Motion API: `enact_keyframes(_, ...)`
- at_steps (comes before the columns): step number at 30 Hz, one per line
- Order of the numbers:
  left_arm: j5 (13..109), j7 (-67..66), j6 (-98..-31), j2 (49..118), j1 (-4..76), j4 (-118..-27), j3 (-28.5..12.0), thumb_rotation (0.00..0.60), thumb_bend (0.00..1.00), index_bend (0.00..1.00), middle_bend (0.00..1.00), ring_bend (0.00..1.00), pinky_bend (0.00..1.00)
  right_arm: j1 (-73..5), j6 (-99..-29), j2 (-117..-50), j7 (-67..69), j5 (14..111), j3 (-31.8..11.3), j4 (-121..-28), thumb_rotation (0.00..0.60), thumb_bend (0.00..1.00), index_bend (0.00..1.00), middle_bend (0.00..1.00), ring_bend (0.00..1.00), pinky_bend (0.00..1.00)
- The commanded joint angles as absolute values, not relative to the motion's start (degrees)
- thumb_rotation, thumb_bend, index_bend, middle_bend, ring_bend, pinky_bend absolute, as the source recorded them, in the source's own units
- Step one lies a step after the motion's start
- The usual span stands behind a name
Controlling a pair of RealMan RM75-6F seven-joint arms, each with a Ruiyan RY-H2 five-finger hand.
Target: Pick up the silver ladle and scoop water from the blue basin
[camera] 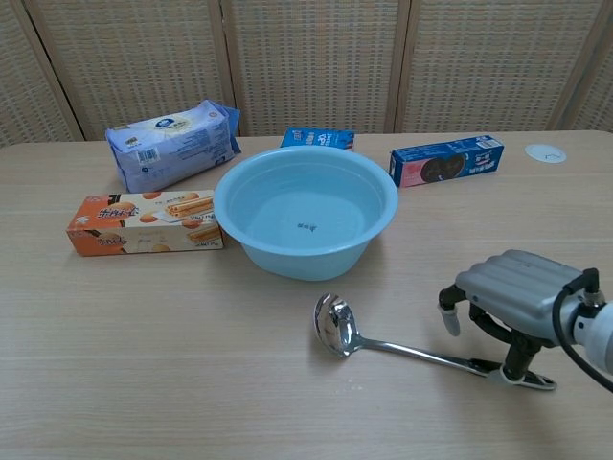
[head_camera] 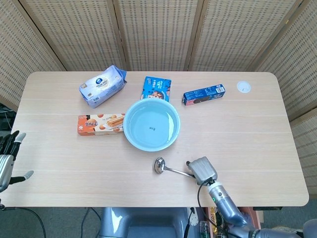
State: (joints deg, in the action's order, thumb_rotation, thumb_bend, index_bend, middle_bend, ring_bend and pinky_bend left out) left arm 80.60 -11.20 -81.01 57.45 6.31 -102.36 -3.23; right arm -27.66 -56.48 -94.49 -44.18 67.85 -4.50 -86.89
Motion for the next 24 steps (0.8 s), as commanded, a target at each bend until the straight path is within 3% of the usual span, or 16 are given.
enact_keyframes(1, 80.55, -11.22, -81.01, 57.51, 6.34, -102.35, -3.23, 0.600, 0.00, 0.00, 0.00, 0.00, 0.00, -28.05, -56.68, -95.37, -44.48, 66.98, -4.58, -85.57, 0.600, 0.00, 0.45, 0.82, 0.76, 1.00)
enact_keyframes(17, 80.06, -12.05, -80.73, 57.92, 6.65, -102.33, -3.09, 0.600, 0.00, 0.00, 0.00, 0.00, 0.00, -29.81, -58.53, -98.04, -41.92, 64.28, -7.25, -78.84, 0.600, 0.00, 0.45, 0.82, 0.76, 1.00)
enact_keyframes(24, 80.15, -12.39, -80.62, 58.04, 6.76, -102.41, -2.90, 0.600, 0.00, 0.00, 0.00, 0.00, 0.00, -29.94, -57.04, -96.36, -40.31, 61.57, -7.31, -82.53, 0.600, 0.09, 0.45, 0.82, 0.76, 1.00)
